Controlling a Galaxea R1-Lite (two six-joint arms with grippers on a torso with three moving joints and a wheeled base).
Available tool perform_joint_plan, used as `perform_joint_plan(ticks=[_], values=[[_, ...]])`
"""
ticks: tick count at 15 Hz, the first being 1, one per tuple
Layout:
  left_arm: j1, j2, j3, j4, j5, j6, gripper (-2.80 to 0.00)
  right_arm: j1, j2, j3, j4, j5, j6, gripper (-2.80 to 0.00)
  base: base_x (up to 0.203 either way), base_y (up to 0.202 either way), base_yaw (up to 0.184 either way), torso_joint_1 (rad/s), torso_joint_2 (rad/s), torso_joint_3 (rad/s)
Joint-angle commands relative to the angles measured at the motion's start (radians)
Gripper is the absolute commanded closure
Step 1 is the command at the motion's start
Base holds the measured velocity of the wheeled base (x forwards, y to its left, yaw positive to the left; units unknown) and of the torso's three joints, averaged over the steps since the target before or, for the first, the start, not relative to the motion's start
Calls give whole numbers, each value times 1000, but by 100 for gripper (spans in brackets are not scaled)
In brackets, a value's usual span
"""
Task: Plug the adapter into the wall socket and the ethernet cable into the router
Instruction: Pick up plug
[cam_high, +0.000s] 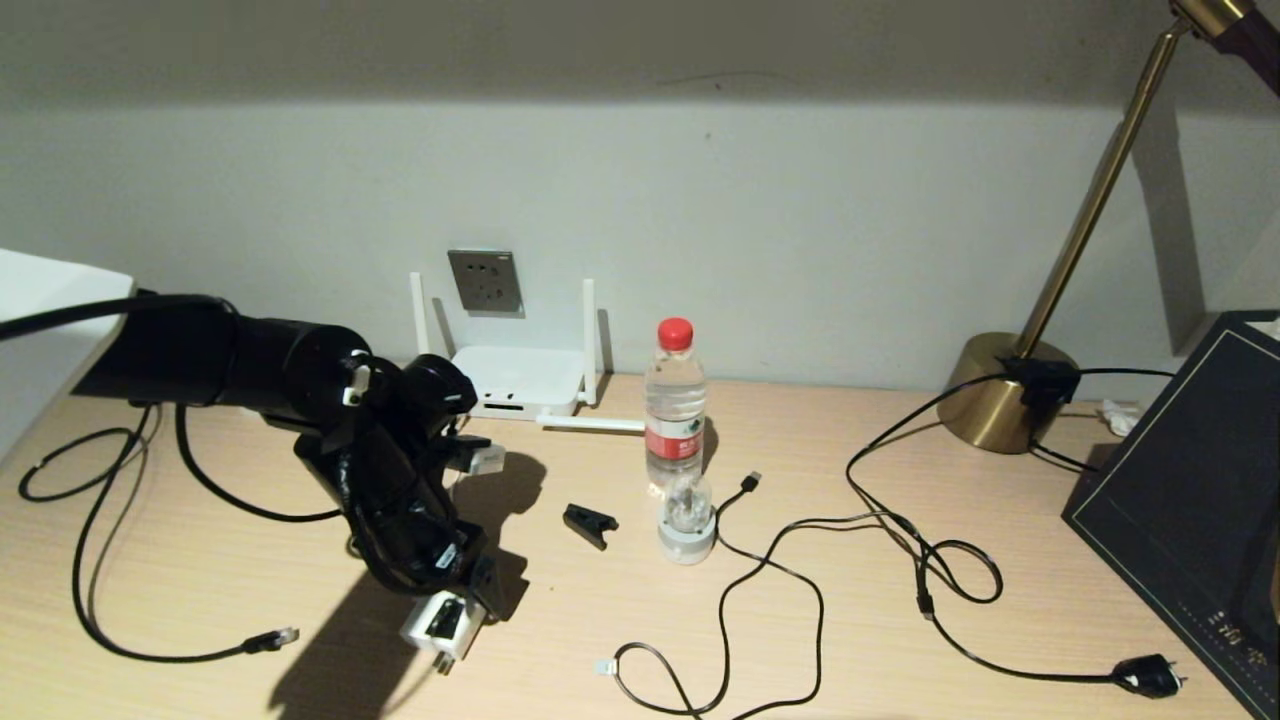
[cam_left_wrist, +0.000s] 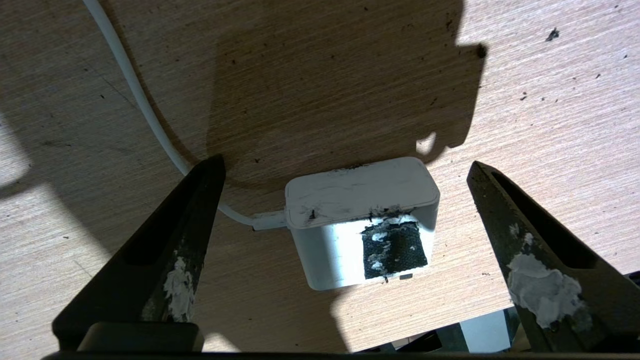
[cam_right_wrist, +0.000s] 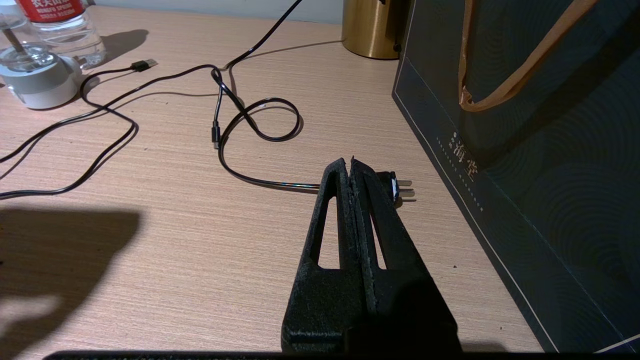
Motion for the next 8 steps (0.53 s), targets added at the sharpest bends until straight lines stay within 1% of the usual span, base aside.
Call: perform_joint_plan(ticks=[1, 2, 3, 5, 8], values=[[-1, -12, 1, 5, 0, 2, -280, 1, 2, 5, 0, 0, 0, 0, 0, 0, 0, 0, 0, 0], [-3, -15, 7, 5, 0, 9, -280, 1, 2, 5, 0, 0, 0, 0, 0, 0, 0, 0, 0, 0], [-4, -19, 19, 4, 4, 14, 0, -1, 1, 5, 0, 0, 0, 0, 0, 0, 0, 0, 0, 0], [-12, -19, 44, -9, 39, 8, 0, 0, 2, 5, 0, 0, 0, 0, 0, 0, 0, 0, 0, 0], [-14, -24, 99, -81, 50, 8, 0, 0, 2, 5, 0, 0, 0, 0, 0, 0, 0, 0, 0, 0]])
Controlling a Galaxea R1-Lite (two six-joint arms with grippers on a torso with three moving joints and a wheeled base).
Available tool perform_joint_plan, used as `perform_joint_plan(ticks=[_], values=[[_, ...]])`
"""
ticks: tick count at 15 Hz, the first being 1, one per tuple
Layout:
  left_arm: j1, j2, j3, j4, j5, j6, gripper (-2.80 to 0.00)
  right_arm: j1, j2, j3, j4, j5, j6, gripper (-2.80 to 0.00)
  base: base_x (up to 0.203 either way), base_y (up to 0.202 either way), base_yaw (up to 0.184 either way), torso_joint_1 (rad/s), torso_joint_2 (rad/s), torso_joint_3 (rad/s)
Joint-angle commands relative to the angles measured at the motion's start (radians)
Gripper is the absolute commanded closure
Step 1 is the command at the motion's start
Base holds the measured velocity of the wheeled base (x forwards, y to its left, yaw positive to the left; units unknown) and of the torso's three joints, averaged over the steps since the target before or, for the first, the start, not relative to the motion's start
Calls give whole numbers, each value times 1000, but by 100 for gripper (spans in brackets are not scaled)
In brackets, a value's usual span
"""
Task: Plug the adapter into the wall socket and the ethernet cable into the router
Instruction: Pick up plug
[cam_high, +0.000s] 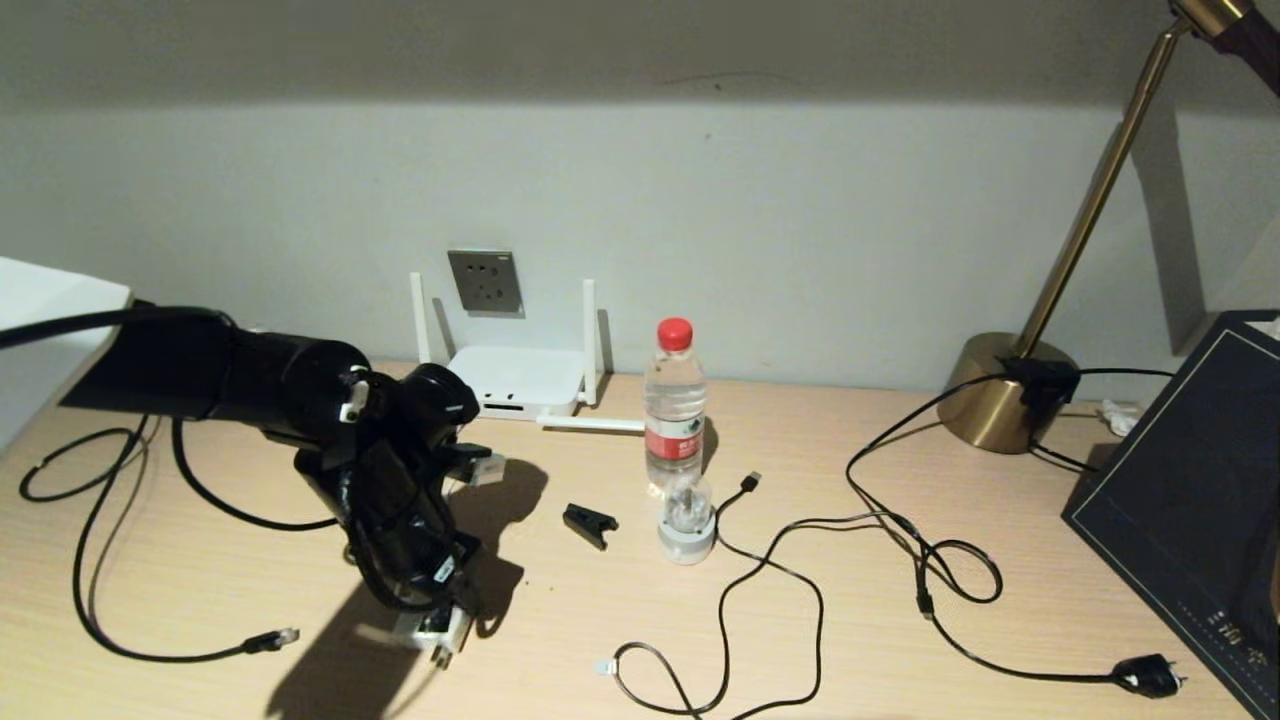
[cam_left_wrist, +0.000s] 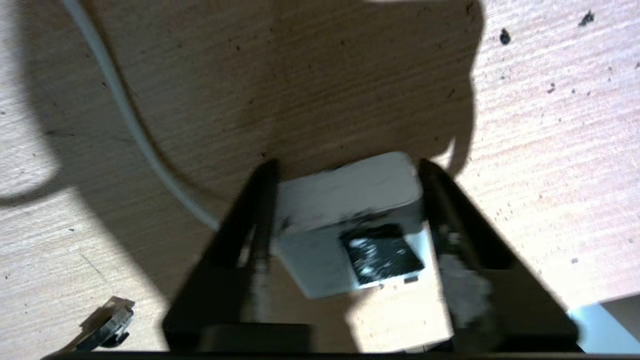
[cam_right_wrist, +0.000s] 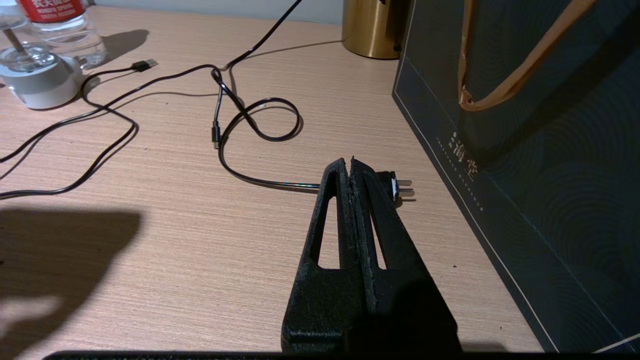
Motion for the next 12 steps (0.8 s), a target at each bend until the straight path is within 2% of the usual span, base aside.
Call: perform_joint_plan(ticks=[1, 5, 9, 12], values=[[-2, -12, 34, -18, 0, 1, 0, 1, 2, 5, 0, 0, -1, 0, 0, 0, 0, 0, 0, 0], [-4, -85, 32, -21, 4, -5, 0, 1, 2, 5, 0, 0, -1, 0, 0, 0, 0, 0, 0, 0], [-14, -247, 53, -19, 51, -92, 0, -1, 2, 5, 0, 0, -1, 0, 0, 0, 0, 0, 0, 0], [4, -328, 65, 14, 56, -96, 0, 0, 2, 5, 0, 0, -1, 0, 0, 0, 0, 0, 0, 0]])
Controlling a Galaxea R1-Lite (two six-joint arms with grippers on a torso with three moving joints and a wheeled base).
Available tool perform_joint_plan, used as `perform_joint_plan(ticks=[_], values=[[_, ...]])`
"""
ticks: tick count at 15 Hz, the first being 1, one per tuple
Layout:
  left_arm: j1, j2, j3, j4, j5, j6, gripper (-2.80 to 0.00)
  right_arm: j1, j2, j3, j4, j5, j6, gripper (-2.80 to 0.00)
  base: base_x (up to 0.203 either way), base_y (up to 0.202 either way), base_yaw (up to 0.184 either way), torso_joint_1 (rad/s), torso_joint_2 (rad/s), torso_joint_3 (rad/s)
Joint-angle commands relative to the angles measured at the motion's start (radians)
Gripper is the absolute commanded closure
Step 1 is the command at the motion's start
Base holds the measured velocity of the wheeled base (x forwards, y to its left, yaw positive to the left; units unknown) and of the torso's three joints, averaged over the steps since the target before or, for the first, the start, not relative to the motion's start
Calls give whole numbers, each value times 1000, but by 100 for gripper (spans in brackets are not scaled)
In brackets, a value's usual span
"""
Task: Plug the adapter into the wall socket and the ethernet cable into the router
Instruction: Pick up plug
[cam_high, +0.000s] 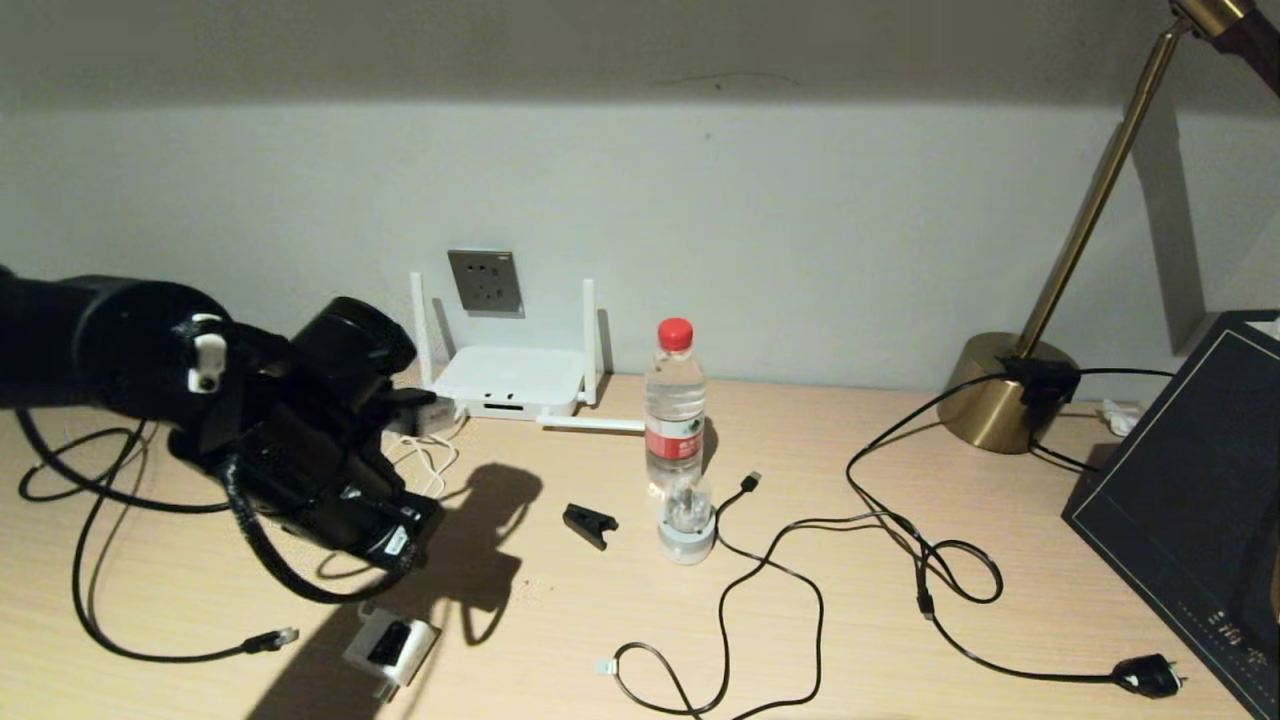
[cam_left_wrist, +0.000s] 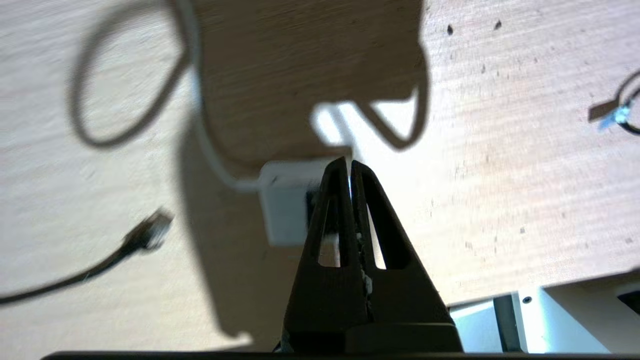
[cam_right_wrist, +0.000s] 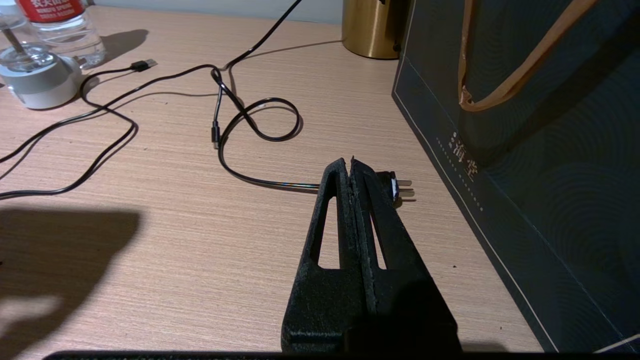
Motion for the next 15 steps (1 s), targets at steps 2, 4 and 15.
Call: perform_joint_plan(ticks=[2, 4, 15], values=[[9, -85, 37, 40, -1, 9, 0, -1, 2, 5, -1, 0, -1, 0, 0, 0, 0, 0, 0, 0], [9, -104, 88, 39, -1, 20, -280, 1, 2, 5, -1, 0, -1, 0, 0, 0, 0, 0, 0, 0], [44, -35, 245, -93, -3, 20, -280, 1, 2, 5, -1, 0, -1, 0, 0, 0, 0, 0, 0, 0]])
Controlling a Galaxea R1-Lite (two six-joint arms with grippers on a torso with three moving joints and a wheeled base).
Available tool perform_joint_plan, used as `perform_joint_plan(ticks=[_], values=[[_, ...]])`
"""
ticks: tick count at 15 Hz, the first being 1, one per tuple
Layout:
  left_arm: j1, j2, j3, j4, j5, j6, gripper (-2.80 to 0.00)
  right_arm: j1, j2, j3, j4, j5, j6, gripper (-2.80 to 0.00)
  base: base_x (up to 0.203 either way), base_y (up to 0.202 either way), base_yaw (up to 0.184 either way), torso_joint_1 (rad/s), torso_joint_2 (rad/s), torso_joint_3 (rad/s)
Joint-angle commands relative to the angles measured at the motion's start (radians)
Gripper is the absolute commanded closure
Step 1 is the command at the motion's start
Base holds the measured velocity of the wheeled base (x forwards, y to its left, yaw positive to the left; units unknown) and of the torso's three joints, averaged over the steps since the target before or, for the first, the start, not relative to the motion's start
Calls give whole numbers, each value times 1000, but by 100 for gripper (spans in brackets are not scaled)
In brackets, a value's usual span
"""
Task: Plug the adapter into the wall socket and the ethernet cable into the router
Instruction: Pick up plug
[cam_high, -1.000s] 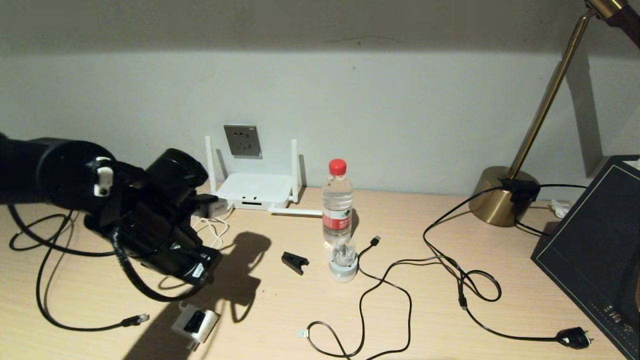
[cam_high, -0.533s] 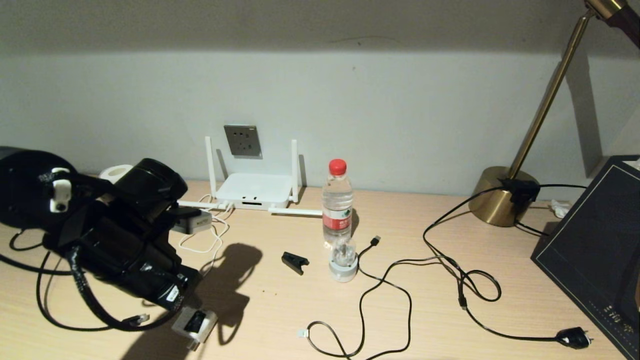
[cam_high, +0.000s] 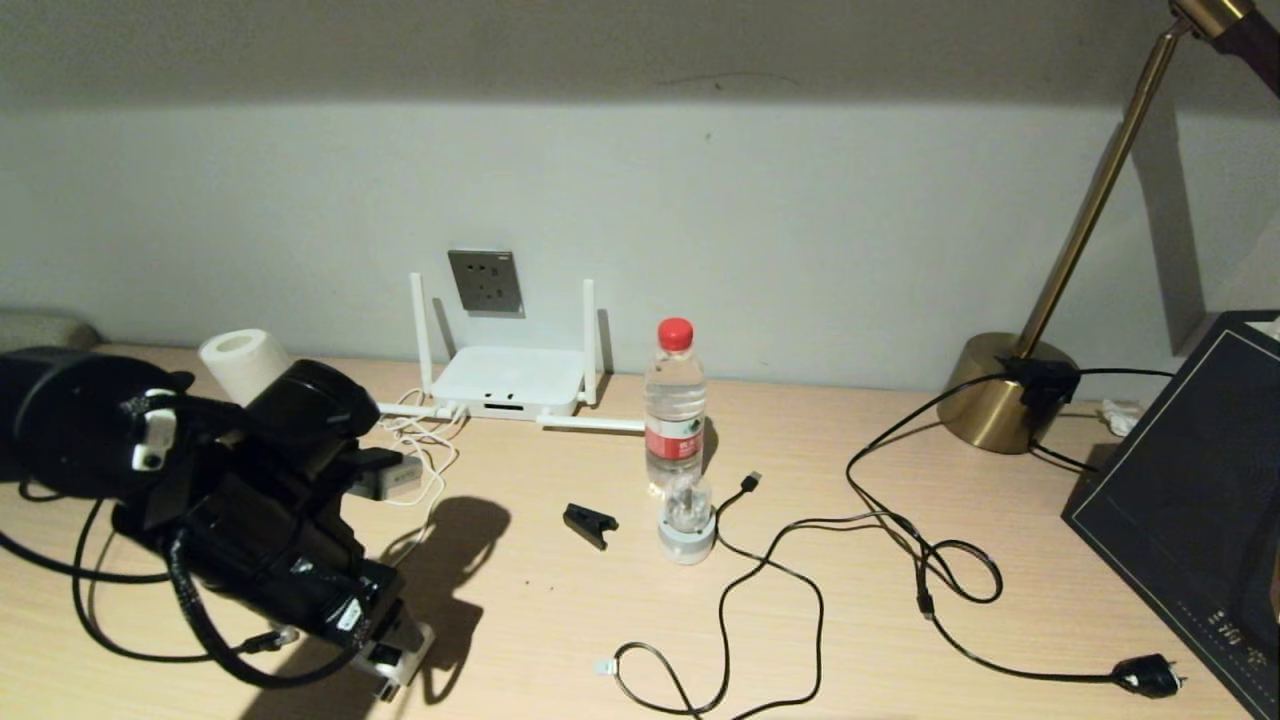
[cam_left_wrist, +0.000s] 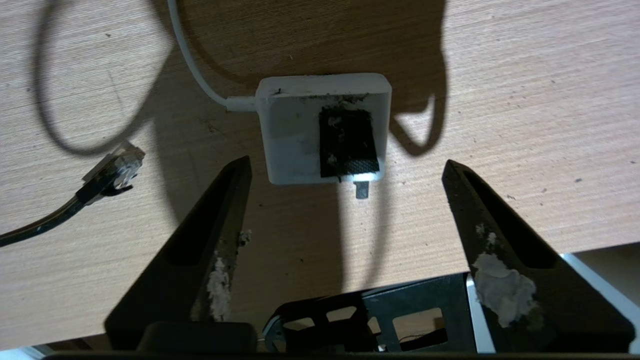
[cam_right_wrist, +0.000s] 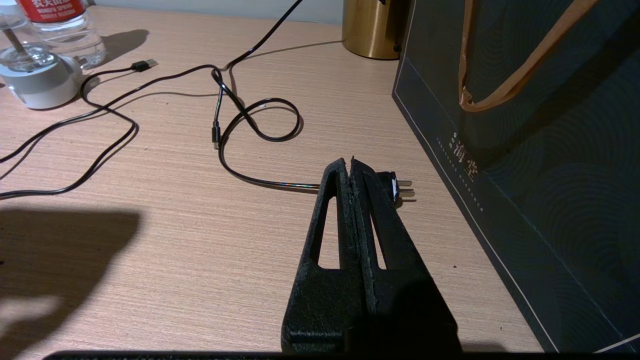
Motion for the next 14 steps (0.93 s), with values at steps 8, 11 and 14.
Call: perform_joint_plan(ticks=[8, 11, 14], values=[[12, 80, 60, -87, 2, 7, -280, 1, 2, 5, 0, 0, 0, 0, 0, 0, 0, 0, 0, 0], [14, 81, 62, -87, 2, 11, -280, 1, 2, 5, 0, 0, 0, 0, 0, 0, 0, 0, 0, 0], [15, 84, 62, -90, 2, 11, -280, 1, 2, 5, 0, 0, 0, 0, 0, 0, 0, 0, 0, 0]])
